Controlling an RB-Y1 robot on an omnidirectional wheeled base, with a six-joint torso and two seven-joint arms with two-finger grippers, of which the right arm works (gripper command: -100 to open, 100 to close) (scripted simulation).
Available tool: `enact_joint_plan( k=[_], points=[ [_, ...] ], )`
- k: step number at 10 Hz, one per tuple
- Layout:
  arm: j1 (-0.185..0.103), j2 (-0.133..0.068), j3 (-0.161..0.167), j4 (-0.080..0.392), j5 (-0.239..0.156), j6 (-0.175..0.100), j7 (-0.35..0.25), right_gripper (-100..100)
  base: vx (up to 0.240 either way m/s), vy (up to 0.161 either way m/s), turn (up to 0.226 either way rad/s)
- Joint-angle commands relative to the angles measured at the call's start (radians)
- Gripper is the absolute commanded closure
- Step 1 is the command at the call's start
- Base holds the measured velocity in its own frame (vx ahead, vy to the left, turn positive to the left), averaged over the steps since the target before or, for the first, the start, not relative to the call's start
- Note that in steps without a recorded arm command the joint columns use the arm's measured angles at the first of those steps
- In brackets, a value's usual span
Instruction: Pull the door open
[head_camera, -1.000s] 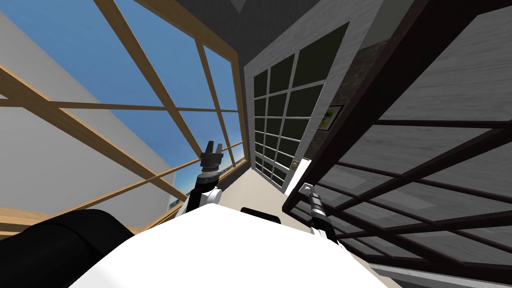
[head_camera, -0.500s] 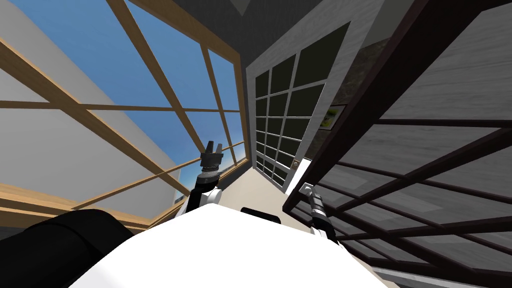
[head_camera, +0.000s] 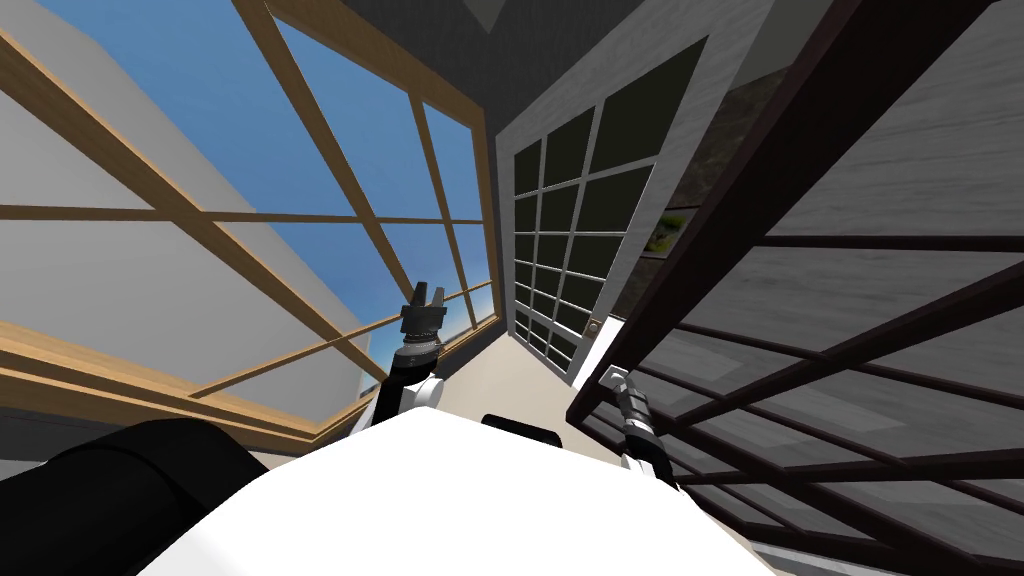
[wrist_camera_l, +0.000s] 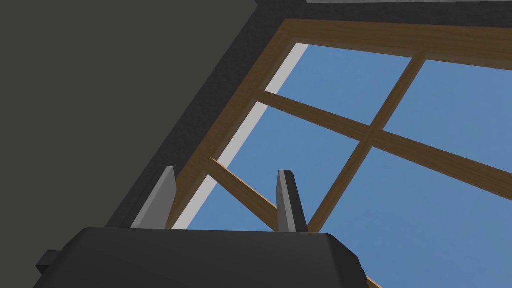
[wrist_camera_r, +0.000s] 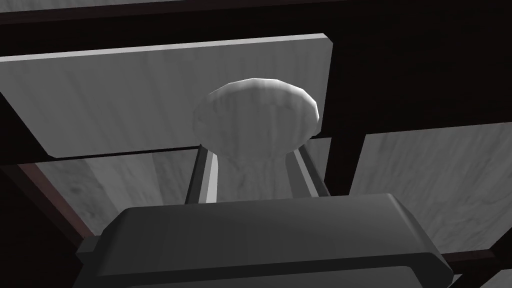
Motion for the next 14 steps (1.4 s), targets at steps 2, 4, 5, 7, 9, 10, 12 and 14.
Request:
enact_joint_plan(
  k=[2,4,5,7,9,10,12,14],
  points=[
    [0.001,0.005,0.012,-0.013,-0.017,0.001,-0.068,100,-0.030,-0.011,0.047],
    [0.000,0.004,0.016,-0.013,-0.030,0.002,-0.111,100,-0.044,-0.018,0.068],
    [0.000,0.003,0.020,-0.014,-0.042,0.002,-0.143,100,-0.037,-0.014,0.092],
    [0.000,0.001,0.025,-0.014,-0.055,0.002,-0.190,100,-0.034,-0.008,0.045],
    [0.000,0.000,0.029,-0.014,-0.068,0.002,-0.230,100,-0.032,-0.010,0.047],
    [0.000,0.000,0.029,-0.014,-0.068,0.002,-0.235,100,-0.030,-0.009,0.033],
    [0.000,-0.001,0.033,-0.014,-0.080,0.003,-0.277,100,-0.035,-0.012,0.054],
    [-0.001,-0.002,0.037,-0.014,-0.093,0.003,-0.318,100,-0.031,-0.008,0.043]
  ],
)
